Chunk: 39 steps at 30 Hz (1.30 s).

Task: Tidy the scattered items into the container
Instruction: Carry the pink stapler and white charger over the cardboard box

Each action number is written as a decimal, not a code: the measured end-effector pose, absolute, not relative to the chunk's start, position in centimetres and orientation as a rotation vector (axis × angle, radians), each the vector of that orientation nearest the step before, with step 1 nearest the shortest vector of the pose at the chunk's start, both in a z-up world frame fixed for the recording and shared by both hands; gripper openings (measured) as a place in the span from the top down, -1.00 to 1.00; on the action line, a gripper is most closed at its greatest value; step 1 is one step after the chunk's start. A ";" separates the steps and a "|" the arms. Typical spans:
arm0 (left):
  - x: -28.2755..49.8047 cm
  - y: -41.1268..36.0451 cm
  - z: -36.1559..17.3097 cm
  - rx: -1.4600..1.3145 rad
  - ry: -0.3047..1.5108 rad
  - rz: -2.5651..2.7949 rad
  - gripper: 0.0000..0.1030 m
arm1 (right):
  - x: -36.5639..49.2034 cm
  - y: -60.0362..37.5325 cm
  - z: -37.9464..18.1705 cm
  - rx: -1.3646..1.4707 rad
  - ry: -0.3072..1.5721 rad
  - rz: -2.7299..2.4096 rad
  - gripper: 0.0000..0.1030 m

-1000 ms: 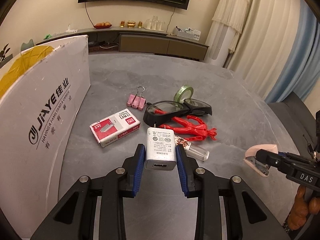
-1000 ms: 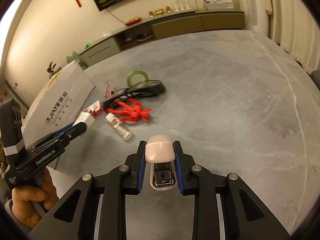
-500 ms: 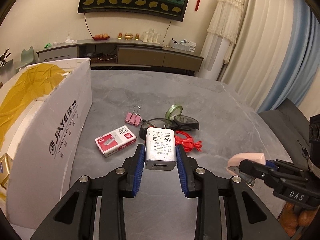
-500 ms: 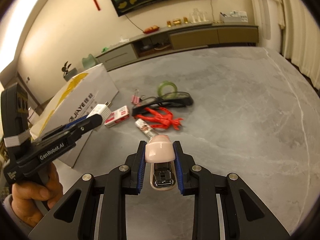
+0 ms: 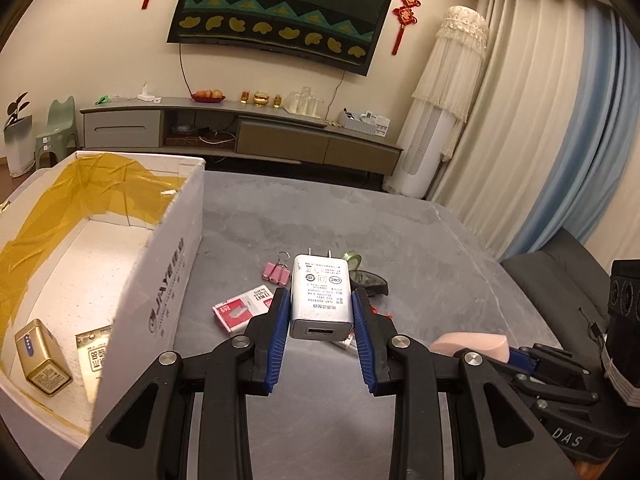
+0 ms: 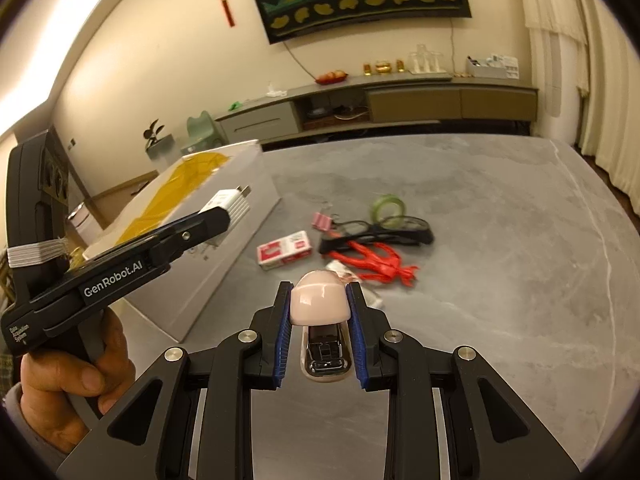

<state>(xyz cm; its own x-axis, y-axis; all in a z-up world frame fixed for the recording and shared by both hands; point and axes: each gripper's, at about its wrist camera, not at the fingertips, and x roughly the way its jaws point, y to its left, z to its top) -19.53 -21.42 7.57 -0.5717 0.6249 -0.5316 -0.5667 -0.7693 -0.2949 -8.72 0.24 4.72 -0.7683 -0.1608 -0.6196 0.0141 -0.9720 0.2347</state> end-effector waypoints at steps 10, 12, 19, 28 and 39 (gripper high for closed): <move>-19.9 -25.1 9.8 -0.764 -0.212 2.349 0.37 | -10.3 -4.8 7.1 0.992 -0.239 -2.799 0.47; -20.2 -26.0 10.0 -0.749 -0.243 2.350 0.37 | -10.7 -5.7 7.7 0.980 -0.215 -2.795 0.47; -21.4 -28.7 10.5 -0.742 -0.320 2.360 0.37 | -12.1 -8.6 9.4 0.937 -0.145 -2.783 0.47; -23.0 -31.9 10.4 -0.760 -0.399 2.380 0.37 | -14.3 -11.8 10.8 0.925 -0.097 -2.739 0.47; -24.6 -35.6 11.3 -0.723 -0.490 2.416 0.37 | -16.0 -15.0 12.9 0.877 -0.002 -2.721 0.47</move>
